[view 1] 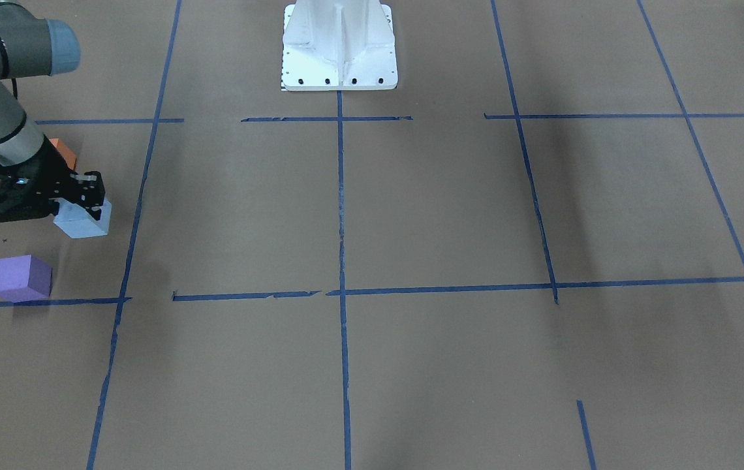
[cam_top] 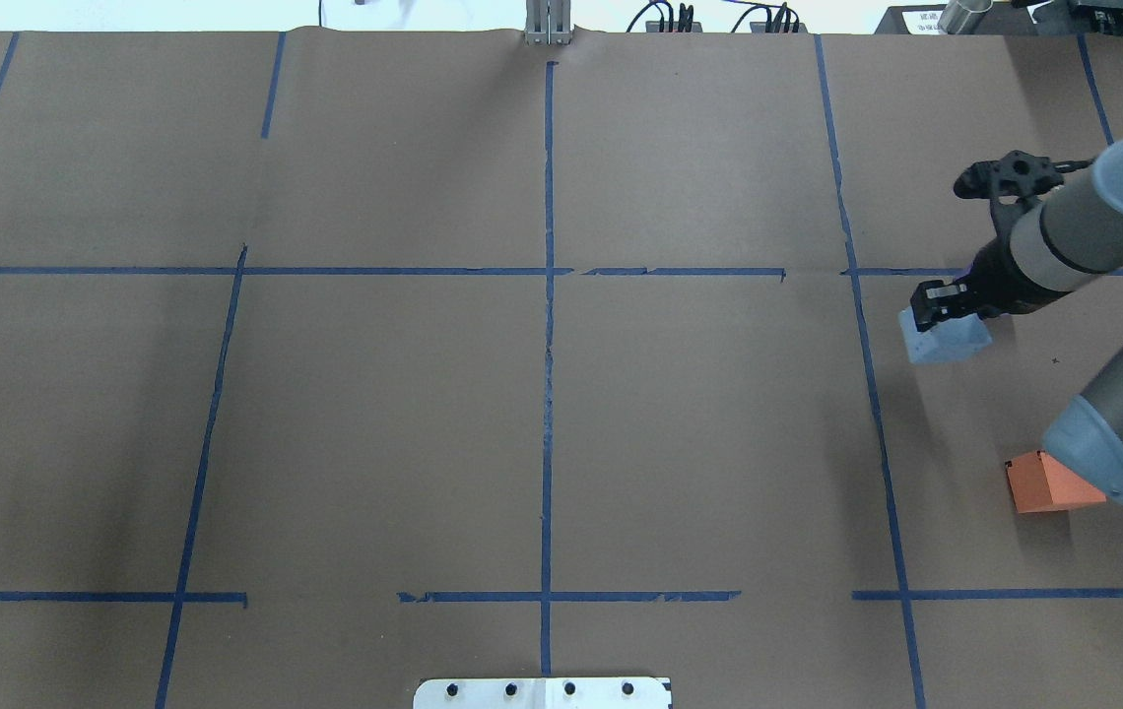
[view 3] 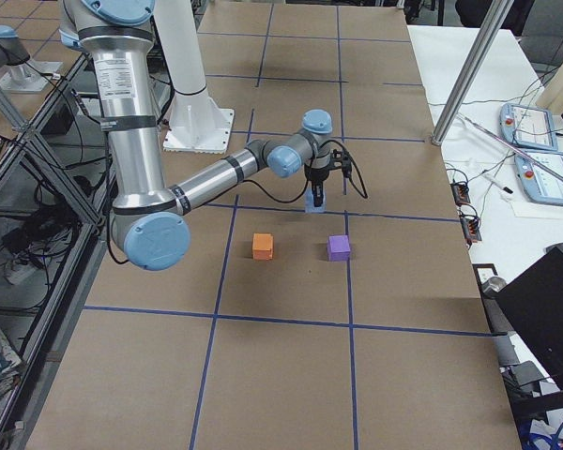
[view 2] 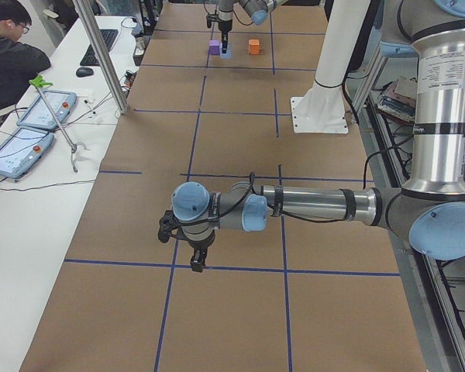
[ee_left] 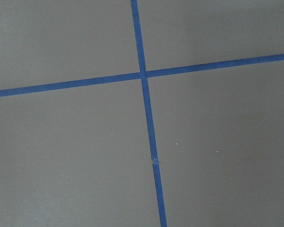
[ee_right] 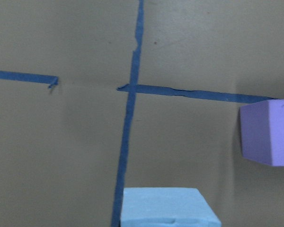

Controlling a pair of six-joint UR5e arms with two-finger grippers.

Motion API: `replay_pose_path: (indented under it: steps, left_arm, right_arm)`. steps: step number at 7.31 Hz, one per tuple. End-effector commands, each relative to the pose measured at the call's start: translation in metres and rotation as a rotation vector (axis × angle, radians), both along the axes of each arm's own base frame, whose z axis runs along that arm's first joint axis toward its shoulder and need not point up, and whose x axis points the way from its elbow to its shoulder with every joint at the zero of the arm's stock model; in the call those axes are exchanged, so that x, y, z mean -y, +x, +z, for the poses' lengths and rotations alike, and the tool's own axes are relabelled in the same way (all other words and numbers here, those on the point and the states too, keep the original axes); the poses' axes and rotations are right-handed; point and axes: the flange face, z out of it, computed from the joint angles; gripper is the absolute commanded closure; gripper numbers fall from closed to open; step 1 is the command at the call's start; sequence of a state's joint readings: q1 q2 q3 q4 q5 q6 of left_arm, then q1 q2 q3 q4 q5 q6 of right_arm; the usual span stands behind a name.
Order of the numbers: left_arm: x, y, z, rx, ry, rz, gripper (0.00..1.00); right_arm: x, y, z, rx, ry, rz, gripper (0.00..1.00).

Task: Place blue block between orange and purple blocks
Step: 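Carry the light blue cube with the right gripper between purple and orange cubes, then lower the light blue cube, open the right gripper and lift away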

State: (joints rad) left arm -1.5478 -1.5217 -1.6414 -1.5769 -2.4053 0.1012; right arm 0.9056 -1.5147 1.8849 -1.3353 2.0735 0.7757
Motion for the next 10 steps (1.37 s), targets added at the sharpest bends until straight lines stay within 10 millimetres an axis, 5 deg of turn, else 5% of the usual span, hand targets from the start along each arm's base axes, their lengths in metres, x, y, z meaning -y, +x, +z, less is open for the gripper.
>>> replay_pose_path:
  steps: [1, 4, 6, 8, 10]
  left_arm:
    - [0.0, 0.0, 0.0, -0.001, 0.0, 0.0, 0.0]
    - [0.0, 0.0, 0.0, -0.002, 0.0, 0.0, 0.0]
    - [0.0, -0.001, 0.0, -0.002, 0.0, -0.002, 0.0]
    - [0.0, 0.0, -0.001, -0.002, 0.001, 0.0, 0.0]
    - [0.0, -0.001, -0.001, -0.002, 0.003, 0.0, 0.0]
  right_arm:
    - [-0.028, 0.033, 0.055, -0.019, -0.02, 0.003, 0.85]
    - [-0.025, 0.029, 0.096, -0.044, -0.052, 0.0, 0.74]
    - [-0.023, 0.027, 0.116, -0.027, -0.033, -0.003, 0.0]
    - [-0.019, 0.034, 0.1, 0.024, -0.044, -0.011, 0.0]
    - [-0.001, 0.087, 0.097, 0.046, -0.023, 0.003, 0.0]
